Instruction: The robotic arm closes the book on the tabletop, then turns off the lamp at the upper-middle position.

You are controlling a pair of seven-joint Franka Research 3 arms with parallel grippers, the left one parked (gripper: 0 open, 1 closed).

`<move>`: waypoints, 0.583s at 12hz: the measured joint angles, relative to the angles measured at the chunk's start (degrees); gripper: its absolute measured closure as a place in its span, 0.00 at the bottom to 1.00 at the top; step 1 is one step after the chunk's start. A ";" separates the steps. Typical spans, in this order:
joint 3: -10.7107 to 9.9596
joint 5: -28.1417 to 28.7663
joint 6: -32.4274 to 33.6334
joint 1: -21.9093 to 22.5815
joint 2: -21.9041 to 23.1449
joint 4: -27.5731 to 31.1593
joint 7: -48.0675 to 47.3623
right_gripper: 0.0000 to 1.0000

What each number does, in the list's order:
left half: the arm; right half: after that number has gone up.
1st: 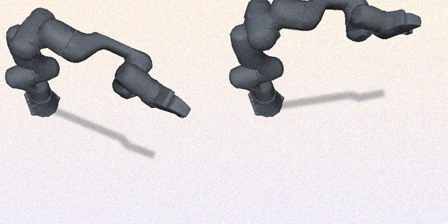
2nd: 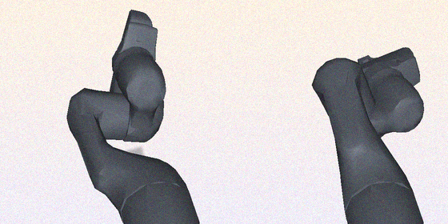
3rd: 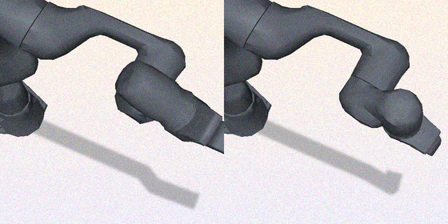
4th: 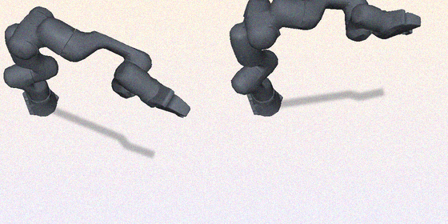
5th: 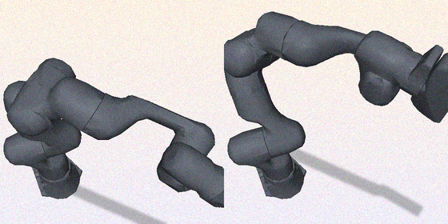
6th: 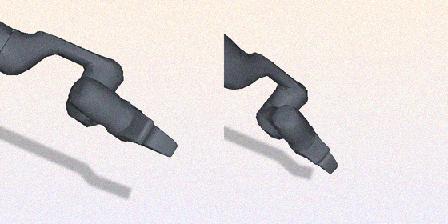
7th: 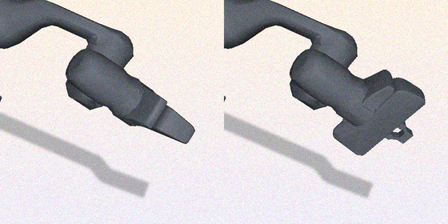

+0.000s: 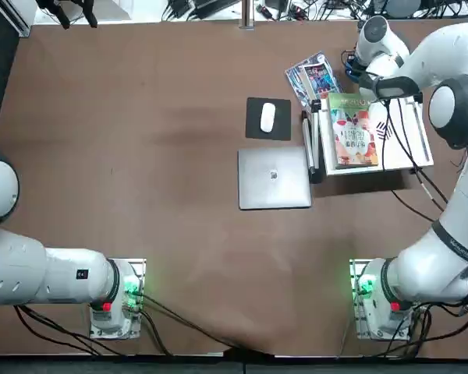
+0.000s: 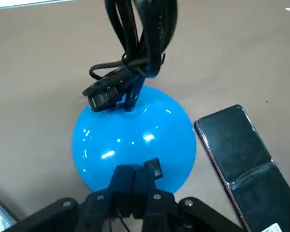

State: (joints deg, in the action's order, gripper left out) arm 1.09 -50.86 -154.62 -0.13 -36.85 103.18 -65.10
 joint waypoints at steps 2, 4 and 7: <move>-0.01 0.00 0.02 -0.11 0.22 0.00 0.02 0.99; -0.01 -0.01 0.03 -0.17 0.61 0.00 0.12 0.99; -0.01 -0.01 0.04 -0.18 0.70 0.01 0.28 0.99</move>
State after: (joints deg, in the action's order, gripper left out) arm 1.08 -50.87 -154.58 -0.31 -36.15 103.18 -64.82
